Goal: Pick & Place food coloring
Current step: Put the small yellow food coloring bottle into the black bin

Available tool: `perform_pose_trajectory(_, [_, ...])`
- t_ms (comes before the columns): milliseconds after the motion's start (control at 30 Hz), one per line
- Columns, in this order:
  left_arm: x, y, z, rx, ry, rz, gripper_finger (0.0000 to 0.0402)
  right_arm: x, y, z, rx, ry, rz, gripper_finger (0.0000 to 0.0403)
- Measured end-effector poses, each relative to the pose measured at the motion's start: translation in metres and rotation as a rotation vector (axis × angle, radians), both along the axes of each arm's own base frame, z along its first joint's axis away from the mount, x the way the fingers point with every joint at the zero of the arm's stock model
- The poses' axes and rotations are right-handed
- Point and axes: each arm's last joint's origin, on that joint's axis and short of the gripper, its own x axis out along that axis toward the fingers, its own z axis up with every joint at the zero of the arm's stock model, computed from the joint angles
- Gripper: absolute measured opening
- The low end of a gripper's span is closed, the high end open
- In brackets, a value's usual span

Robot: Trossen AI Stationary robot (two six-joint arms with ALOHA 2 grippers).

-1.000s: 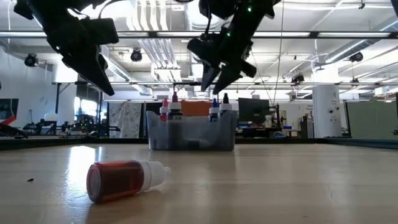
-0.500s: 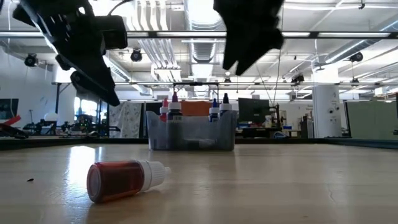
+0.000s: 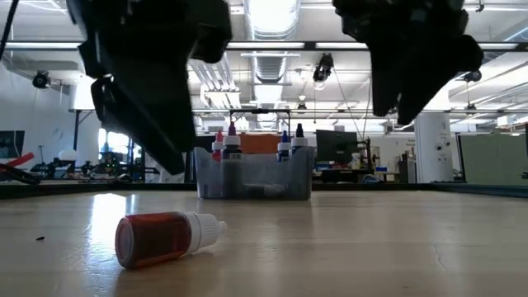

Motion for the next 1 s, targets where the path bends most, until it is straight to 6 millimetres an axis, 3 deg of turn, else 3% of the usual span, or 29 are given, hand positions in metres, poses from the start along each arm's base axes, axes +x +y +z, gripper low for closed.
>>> perform_pose_trajectory(433, [0.047,-0.060,-0.003,-0.050,0.085,0.055,0.0193,-0.021,0.027,-0.002,-0.021,0.048,0.065,0.0219])
perform_pose_trajectory(667, [0.056,-0.065,-0.015,0.050,0.229,0.075,0.0193,-0.030,0.036,-0.003,-0.037,0.065,0.064,0.0219])
perform_pose_trajectory(1000, [0.058,-0.066,-0.021,0.039,0.266,0.090,0.0193,-0.033,0.037,-0.004,-0.043,0.074,0.059,0.0219])
